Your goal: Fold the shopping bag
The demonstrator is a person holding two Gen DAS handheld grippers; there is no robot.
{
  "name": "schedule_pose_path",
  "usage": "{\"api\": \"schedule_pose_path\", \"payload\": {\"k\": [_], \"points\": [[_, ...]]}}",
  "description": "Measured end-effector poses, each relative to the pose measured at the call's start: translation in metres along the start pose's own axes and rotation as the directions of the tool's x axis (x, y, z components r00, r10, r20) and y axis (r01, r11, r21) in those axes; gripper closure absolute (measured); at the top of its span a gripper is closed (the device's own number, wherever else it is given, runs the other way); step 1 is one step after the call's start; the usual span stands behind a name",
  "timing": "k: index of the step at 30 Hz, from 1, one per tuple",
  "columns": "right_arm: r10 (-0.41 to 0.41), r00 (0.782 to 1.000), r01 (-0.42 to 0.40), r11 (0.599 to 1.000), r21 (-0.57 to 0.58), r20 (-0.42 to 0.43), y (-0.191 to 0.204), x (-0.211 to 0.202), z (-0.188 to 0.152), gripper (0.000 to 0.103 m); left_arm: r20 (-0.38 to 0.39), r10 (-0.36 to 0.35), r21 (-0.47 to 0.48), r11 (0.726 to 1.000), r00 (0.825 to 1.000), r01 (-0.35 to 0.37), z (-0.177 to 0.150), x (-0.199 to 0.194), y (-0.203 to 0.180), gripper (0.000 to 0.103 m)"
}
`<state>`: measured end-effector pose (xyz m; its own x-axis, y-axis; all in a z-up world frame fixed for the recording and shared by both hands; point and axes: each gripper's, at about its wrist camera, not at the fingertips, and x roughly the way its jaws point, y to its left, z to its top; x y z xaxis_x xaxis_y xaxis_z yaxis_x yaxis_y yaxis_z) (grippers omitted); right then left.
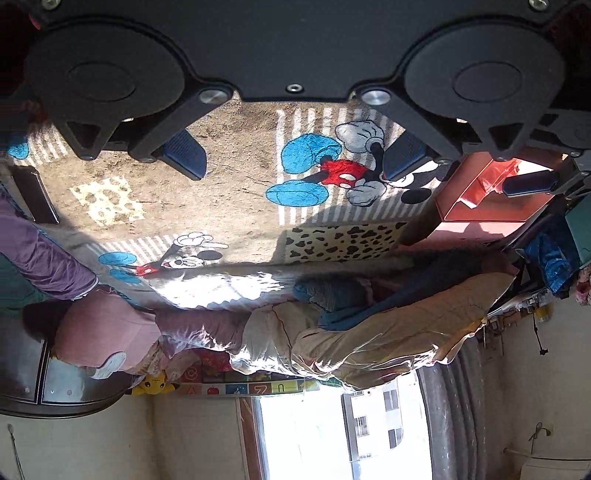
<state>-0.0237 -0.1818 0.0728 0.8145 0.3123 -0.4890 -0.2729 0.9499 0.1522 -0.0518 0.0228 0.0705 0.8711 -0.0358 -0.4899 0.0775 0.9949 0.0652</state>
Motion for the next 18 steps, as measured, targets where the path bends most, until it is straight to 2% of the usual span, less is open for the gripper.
{"api": "schedule_pose_path", "payload": {"k": [11,18], "points": [[-0.065,0.996,0.065,0.998,-0.007,-0.058,-0.004,0.009,-0.018,0.000,0.020,0.090,-0.009,0.996,0.996,-0.089,-0.010,-0.002,-0.002,0.000],[-0.089,0.994,0.089,0.996,0.002,-0.070,-0.001,0.006,-0.023,0.000,0.025,0.096,-0.001,0.995,0.995,-0.096,-0.010,-0.004,-0.007,0.000]]}}
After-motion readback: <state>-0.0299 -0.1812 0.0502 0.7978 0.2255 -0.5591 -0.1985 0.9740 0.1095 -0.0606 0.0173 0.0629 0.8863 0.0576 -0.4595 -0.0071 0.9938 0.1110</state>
